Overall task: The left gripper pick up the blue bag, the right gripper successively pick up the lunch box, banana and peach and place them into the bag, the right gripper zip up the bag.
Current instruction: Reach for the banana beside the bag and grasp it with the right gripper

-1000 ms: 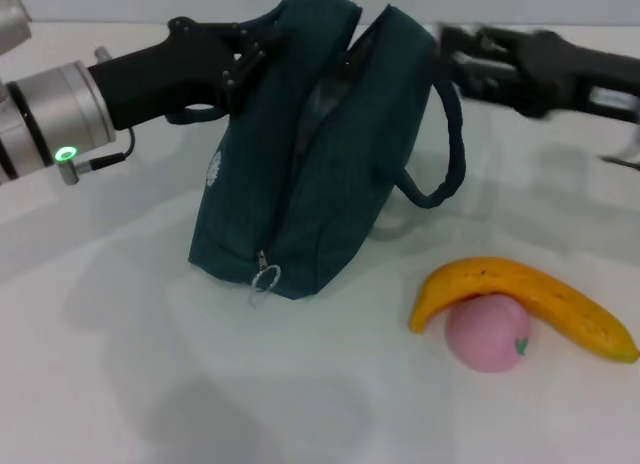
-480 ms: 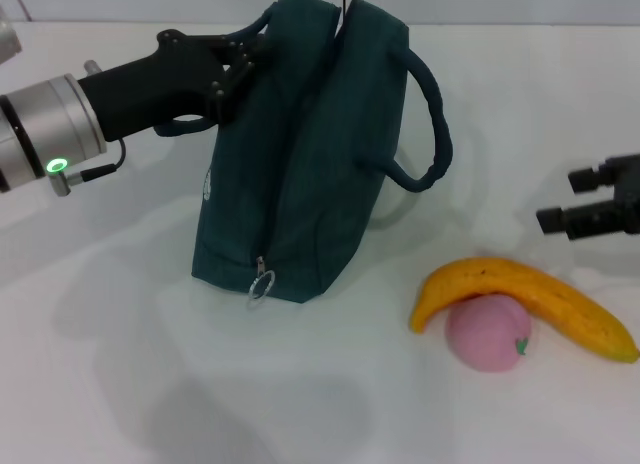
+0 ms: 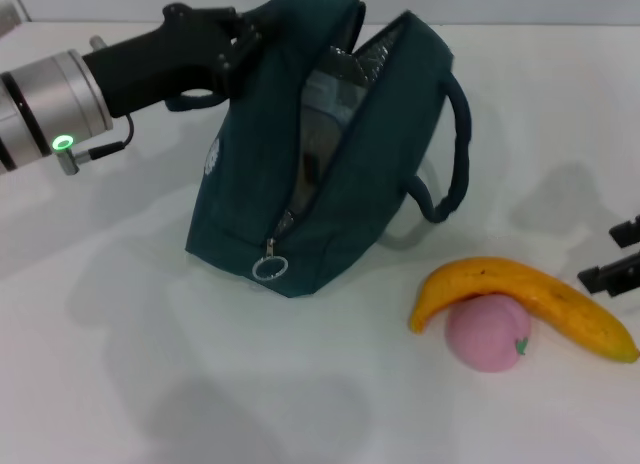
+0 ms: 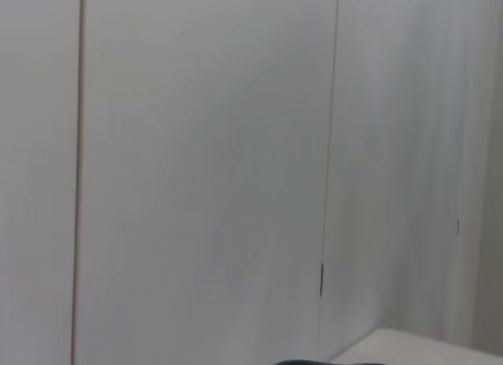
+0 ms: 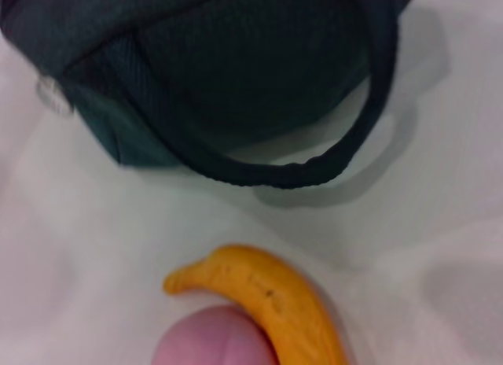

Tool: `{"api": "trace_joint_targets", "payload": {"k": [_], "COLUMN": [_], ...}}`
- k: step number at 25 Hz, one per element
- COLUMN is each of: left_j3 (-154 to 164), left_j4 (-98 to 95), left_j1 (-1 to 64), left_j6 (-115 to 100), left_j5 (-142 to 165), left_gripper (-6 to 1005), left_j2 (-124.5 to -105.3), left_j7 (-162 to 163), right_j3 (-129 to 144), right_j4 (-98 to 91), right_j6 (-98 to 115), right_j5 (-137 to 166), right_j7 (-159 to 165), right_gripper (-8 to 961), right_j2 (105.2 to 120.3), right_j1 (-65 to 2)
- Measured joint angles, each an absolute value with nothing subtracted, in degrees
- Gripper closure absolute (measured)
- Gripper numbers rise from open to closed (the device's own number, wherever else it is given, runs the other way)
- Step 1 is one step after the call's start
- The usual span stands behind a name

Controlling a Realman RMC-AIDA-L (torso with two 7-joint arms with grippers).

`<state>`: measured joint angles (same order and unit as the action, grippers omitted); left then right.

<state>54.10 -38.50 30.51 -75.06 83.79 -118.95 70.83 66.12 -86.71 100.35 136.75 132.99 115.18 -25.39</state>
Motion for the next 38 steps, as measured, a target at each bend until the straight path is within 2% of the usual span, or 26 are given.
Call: {"api": "trace_joint_targets", "payload": {"k": [15,21,38], "left_j3": [54.0,54.0,54.1], "left_j4": [-37.5,-37.0,-36.7], "left_j1": [30.9,31.1,31.1], "left_j6": [-74.9,-74.9,-74.9], "left_j5": [81.7,81.6,81.5], "left_gripper": [957,957,957], "left_j2": [-119.27,-119.36,-119.34], "left_j7": [70.4,70.2,69.2], "right_j3": [77.6,80.8,83.8], "right_j4": [-84.9,-82.2,-77.3], "right_j6": [98.2,97.1,92.3], "right_j5": [141.5,145.6,145.2], "right_j7": [135.1,137.0,138.0], "right_gripper": [176,262,277], "right_j2": [115.43,115.60,115.92], "right_j1": [-27.0,-28.7,-31.8]}}
